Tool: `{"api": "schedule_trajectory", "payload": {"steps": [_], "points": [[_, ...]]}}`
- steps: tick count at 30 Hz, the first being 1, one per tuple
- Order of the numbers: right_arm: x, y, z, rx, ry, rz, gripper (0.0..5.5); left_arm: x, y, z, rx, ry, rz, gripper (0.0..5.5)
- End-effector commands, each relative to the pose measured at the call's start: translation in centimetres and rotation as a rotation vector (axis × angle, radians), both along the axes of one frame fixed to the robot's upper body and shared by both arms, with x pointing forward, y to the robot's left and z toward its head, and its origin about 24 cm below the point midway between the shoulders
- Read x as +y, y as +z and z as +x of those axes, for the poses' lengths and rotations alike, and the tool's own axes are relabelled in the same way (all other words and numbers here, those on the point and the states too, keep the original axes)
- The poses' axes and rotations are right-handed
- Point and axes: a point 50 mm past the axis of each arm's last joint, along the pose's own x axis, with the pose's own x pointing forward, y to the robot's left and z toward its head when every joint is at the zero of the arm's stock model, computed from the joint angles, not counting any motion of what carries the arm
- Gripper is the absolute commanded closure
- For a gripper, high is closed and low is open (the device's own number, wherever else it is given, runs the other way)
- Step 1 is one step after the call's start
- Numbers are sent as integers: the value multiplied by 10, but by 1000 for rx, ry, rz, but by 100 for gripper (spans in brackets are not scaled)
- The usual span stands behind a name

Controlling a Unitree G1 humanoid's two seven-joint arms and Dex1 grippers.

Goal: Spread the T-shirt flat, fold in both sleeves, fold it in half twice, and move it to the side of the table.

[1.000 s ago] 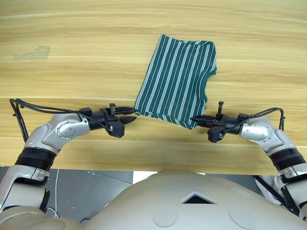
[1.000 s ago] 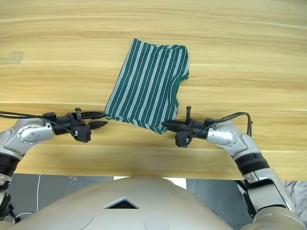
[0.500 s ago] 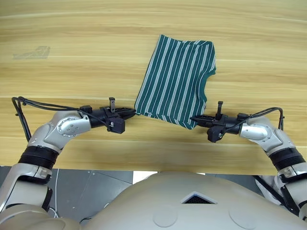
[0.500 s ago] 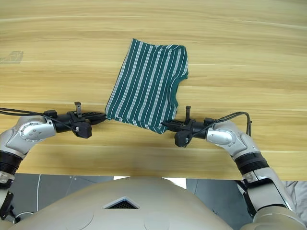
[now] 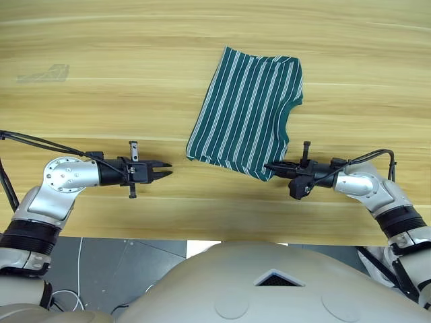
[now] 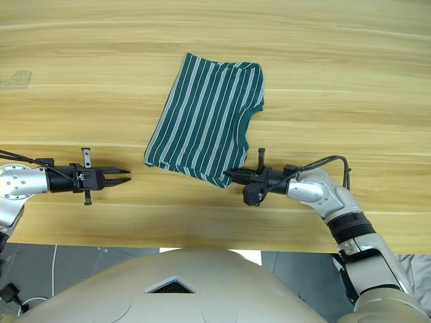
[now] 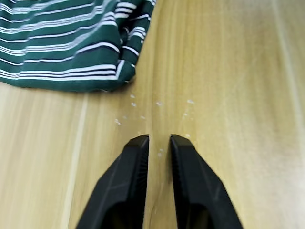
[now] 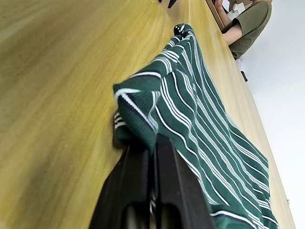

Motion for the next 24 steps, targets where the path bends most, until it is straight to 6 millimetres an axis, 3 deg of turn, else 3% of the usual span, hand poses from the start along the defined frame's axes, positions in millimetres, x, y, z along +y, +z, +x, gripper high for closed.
{"api": "schedule_trajectory", "payload": {"steps": [1, 8, 14, 24], "points": [[-1, -9, -4, 43, 4, -47, 550, -9, 3, 20, -314, -87, 76, 400], [-2, -10, -4, 49, 7, -63, 550, -18, -1, 25, -586, -298, 155, 291], [-3, -11, -3, 58, 7, -72, 550, -14, -20, 19, -647, -531, 265, 202], [1, -13, 1, 56, 18, -75, 550, -27, -43, 27, -713, -719, 256, 202]]}}
